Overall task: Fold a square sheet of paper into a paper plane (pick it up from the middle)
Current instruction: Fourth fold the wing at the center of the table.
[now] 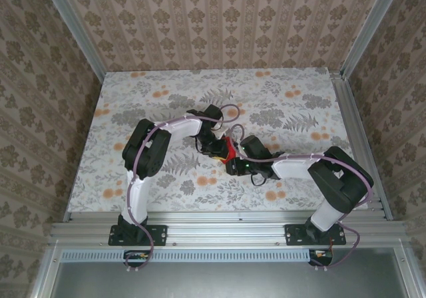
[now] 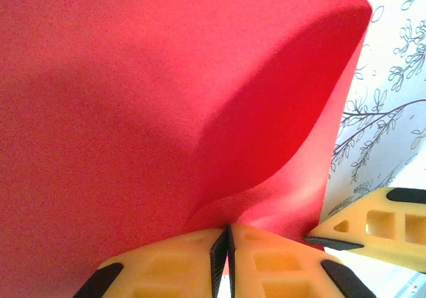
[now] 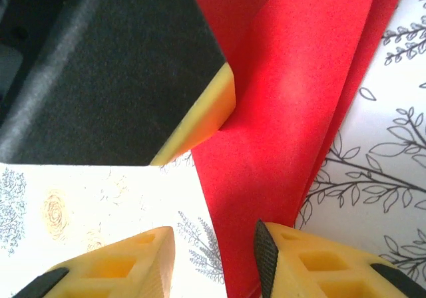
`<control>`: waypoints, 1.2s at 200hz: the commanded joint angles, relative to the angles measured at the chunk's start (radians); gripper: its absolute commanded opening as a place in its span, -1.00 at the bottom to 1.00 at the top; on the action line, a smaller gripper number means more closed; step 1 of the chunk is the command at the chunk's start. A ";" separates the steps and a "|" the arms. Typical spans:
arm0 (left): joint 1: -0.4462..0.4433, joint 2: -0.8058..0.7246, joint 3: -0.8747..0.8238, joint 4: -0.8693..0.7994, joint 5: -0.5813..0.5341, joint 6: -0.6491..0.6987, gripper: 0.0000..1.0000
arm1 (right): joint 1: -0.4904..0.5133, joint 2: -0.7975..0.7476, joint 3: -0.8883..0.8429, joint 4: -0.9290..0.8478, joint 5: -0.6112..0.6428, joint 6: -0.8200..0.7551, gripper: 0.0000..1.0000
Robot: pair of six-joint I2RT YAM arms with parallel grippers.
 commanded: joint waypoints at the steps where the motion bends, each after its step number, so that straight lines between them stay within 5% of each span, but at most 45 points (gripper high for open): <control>1: -0.014 0.147 -0.074 -0.052 -0.228 0.030 -0.69 | 0.003 -0.003 -0.048 -0.144 -0.070 0.019 -0.18; 109: -0.019 0.130 -0.084 -0.046 -0.214 0.036 -0.69 | -0.046 -0.083 -0.011 -0.088 -0.140 0.063 -0.19; 240: -0.017 0.132 -0.086 -0.048 -0.219 0.044 -0.69 | -0.083 0.091 0.045 0.027 -0.328 0.082 -0.21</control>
